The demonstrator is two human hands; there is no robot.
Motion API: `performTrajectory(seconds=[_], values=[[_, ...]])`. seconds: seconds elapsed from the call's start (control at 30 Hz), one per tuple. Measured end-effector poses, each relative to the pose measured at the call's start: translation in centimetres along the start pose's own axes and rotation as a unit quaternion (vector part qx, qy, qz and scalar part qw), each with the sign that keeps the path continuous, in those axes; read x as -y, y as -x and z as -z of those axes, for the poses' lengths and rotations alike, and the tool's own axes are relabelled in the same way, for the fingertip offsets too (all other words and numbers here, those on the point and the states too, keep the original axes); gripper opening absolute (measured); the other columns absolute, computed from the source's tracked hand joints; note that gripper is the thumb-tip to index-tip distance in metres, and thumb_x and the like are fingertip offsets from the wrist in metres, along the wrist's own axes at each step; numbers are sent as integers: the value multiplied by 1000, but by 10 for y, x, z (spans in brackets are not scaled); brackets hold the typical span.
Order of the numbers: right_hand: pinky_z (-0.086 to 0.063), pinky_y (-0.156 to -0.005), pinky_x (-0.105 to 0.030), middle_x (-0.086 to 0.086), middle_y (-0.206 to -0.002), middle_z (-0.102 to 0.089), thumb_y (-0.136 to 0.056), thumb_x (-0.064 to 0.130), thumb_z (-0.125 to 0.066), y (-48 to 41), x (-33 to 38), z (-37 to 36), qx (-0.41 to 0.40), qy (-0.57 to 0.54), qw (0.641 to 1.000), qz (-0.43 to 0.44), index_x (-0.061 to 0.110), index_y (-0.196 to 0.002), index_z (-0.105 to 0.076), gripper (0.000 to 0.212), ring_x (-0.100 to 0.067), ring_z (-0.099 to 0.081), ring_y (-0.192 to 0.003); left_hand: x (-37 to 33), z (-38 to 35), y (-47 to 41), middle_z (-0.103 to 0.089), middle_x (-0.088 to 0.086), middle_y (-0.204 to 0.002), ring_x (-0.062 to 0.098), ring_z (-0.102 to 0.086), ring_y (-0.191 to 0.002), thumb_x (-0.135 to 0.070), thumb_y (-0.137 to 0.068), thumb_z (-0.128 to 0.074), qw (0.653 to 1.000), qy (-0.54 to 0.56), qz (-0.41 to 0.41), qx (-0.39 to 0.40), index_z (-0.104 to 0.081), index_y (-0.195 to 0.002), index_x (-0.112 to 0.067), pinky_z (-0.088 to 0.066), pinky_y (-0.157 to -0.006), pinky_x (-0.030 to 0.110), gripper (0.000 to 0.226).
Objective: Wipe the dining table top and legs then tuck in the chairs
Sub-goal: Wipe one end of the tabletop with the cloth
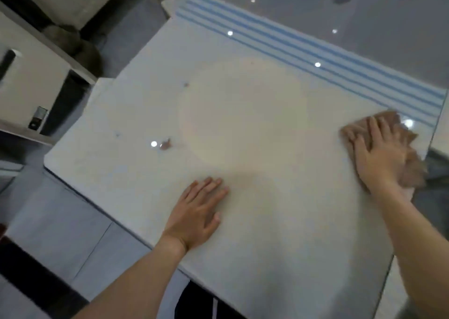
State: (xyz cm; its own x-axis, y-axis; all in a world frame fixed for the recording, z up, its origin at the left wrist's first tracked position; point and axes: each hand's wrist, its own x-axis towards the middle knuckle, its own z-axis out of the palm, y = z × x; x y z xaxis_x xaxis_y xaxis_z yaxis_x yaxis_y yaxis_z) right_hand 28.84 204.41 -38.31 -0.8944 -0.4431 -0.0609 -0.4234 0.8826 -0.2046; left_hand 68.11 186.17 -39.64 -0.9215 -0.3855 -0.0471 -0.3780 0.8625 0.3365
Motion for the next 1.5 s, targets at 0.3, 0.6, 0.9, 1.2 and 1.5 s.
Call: performTrajectory(seconds=[0.3, 0.6, 0.9, 1.2, 1.5], values=[[-17, -119, -46, 5, -155, -31, -91, 50, -44, 227, 95, -44, 54, -28, 969, 239, 23, -148, -37, 63, -25, -24, -146, -3, 2, 0, -43, 1, -148, 20, -34, -138, -35, -83, -45, 1000, 12, 2, 16, -42, -140, -25, -19, -115, 38, 58], [-25, -115, -47, 10, -153, -32, -86, 49, -47, 291, 100, -40, 102, -12, 951, 290, 26, -145, -42, 63, -22, -32, -142, 0, 25, 5, -35, 1, -152, 21, -25, -143, -31, -88, -40, 997, 48, -19, 49, -36, -145, -24, -19, -117, 42, 57], [-26, -115, -47, 9, -154, -34, -87, 48, -51, 266, 195, -66, 92, -24, 918, 385, 26, -146, -38, 65, -21, -30, -144, 125, 59, 49, -41, 1, -149, 21, -28, -142, -32, -89, -39, 994, 2, 105, 17, -41, -141, -23, -14, -117, 38, 54], [-19, -118, -38, -1, -153, -38, -87, 53, -37, 23, 230, -67, 55, -13, 946, 318, 32, -146, -34, 63, -24, -28, -143, 142, 43, 47, -44, -9, -145, 17, -32, -140, -38, -84, -50, 995, 26, 92, -31, -42, -138, -32, -22, -115, 37, 55], [-8, -120, -45, 1, -158, -26, -90, 52, -22, 3, 379, -90, 40, -7, 984, 174, 25, -151, -26, 67, -26, -16, -147, 144, 43, 48, -41, -9, -148, 18, -32, -141, -35, -84, -50, 996, 28, 66, -53, -46, -139, -30, -23, -115, 39, 55]])
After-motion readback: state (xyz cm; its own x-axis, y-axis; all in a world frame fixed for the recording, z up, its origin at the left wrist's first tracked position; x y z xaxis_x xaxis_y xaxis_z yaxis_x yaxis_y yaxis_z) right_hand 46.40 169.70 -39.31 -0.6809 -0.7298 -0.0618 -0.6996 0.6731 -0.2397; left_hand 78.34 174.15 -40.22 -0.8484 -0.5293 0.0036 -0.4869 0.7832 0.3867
